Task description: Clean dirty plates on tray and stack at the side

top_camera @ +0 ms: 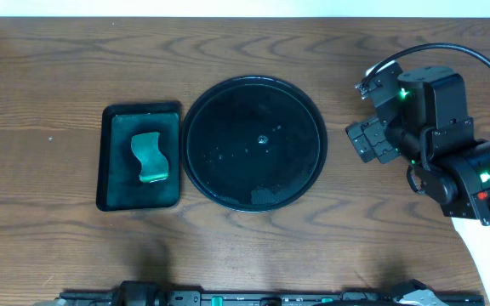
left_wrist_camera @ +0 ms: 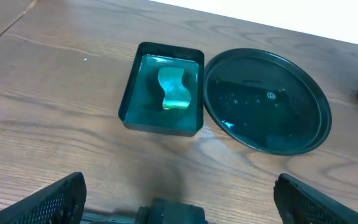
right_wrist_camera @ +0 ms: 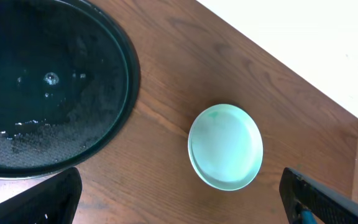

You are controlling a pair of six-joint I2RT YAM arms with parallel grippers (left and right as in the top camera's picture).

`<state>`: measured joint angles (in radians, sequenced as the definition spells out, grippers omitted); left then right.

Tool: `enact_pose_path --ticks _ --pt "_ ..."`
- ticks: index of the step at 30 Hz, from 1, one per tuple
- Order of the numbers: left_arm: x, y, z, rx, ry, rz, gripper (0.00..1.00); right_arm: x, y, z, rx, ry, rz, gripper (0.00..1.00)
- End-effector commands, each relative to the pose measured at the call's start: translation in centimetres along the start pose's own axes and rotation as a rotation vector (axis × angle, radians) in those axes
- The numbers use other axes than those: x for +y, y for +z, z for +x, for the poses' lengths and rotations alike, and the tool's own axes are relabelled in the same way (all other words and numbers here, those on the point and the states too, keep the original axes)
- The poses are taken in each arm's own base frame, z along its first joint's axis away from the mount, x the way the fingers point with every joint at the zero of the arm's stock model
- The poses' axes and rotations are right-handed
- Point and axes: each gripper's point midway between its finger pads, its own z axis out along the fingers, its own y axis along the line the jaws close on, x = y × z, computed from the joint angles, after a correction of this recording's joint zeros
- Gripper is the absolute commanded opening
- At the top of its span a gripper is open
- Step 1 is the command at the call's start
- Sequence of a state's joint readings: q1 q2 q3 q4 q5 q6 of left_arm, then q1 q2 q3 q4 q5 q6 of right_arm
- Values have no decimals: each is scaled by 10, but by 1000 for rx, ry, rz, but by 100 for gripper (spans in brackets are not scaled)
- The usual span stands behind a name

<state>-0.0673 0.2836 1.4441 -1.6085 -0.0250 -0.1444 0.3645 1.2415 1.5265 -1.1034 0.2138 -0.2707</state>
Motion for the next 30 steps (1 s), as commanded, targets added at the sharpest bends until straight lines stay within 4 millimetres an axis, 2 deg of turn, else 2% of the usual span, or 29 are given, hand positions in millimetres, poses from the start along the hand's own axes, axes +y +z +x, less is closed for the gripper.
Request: enact_pose_path --ticks 1,3,6,9,12,13,17,19,22,28,30 --pt "1 0 17 74 16 -1 96 0 -3 -3 -11 -12 3 99" --pt "-1 0 7 36 13 7 96 0 -3 -3 -11 -12 3 99" --pt "-9 3 -29 -106 5 37 96 0 -3 -3 -11 -12 3 99" --pt "-15 12 -56 -203 -1 57 96 0 -3 -3 -11 -12 3 99" --pt "-23 35 -82 -288 13 72 97 0 -3 -3 -11 -12 3 99" --pt "-27 52 -95 -332 19 77 96 0 -3 -3 -11 -12 3 99" --pt "-38 88 -117 -449 9 115 97 0 -3 -4 -11 -12 3 99" --pt "-45 101 -123 -518 15 159 96 0 -3 -3 -11 -12 3 99" --pt "-54 109 -126 -634 38 224 97 0 -3 -3 -11 -12 3 99" --pt "-53 108 -111 -810 57 258 97 0 -3 -3 -11 -12 3 99" --pt "-52 117 -111 -815 57 258 97 0 -3 -3 -11 -12 3 99"
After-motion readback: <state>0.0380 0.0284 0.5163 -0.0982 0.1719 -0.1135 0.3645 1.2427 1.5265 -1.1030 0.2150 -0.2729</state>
